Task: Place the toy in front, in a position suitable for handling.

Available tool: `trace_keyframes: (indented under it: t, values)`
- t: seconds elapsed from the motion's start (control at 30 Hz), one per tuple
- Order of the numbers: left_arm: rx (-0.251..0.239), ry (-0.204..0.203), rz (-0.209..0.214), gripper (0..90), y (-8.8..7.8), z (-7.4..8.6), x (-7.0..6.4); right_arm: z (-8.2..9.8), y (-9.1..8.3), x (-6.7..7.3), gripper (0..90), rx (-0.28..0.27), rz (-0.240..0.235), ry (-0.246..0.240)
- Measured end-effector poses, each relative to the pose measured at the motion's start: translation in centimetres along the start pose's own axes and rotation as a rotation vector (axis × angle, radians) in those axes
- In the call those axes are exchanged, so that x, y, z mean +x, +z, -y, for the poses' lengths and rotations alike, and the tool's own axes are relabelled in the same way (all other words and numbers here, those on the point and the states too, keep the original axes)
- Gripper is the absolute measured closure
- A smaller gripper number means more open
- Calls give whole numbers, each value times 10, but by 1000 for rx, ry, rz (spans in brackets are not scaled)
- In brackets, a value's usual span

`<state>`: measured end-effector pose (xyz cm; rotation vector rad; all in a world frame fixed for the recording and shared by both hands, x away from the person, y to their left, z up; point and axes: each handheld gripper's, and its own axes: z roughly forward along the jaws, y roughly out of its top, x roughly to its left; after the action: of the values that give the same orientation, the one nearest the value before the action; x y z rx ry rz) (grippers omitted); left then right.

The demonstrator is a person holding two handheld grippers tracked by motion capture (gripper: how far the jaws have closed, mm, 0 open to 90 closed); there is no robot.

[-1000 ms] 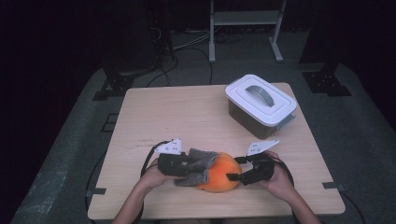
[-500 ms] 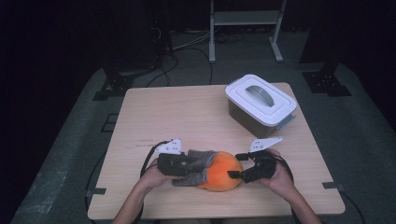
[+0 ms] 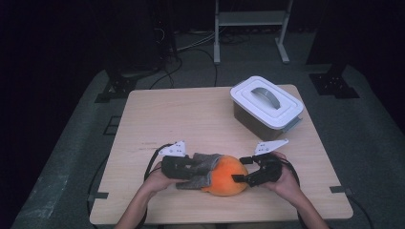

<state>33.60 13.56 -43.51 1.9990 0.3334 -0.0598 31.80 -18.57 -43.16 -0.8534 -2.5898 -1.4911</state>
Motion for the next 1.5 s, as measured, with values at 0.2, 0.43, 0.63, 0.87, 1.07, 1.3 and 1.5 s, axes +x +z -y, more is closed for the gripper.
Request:
trace_keyframes:
  t: [0.2, 0.43, 0.63, 0.87, 1.07, 1.3, 1.5]
  values:
    - [-31, -24, -12, 684, 0, -5, -1, 3, 7, 1, 204, 15, -9, 27]
    - [-10, 0, 17, 689, 5, -8, -7, 1, 3, 12, 191, 76, -30, -52]
    - [15, 22, 13, 690, 9, -9, -9, 1, 10, -1, 156, 46, -36, 12]
    - [-52, 6, -20, 699, 3, -15, -6, -11, 8, 20, 432, 2, 132, -150]
    - [-55, 19, -21, 701, 6, -17, -8, -12, 11, 25, 431, 20, 123, -196]
    - [-2, 51, 23, 701, 13, -15, -14, -9, 0, 16, 365, 96, 12, -84]
    - [19, 44, 78, 705, 16, -13, -16, -15, -5, 8, 254, 83, 4, -37]
